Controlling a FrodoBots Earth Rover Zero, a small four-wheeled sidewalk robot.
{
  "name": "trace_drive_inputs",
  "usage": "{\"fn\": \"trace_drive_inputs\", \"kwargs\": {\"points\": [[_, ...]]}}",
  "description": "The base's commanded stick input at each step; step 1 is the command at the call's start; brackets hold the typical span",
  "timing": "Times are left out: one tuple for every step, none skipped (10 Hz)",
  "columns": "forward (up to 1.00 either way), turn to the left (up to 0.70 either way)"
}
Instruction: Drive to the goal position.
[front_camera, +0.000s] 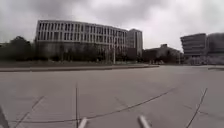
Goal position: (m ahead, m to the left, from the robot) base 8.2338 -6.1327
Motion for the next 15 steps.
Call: {"fn": "trace_drive_inputs", "kwargs": {"points": [[0.00, -0.96], [0.00, -0.96], [0.00, -0.96], [0.00, -0.96], [0.00, -0.96], [0.00, -0.96], [0.00, -0.96], [0.00, -0.96], [0.00, -0.96], [0.00, -0.96], [0.00, -0.96], [0.00, -0.96], [0.87, 0.00], [1.00, 0.00], [1.00, 0.00]]}}
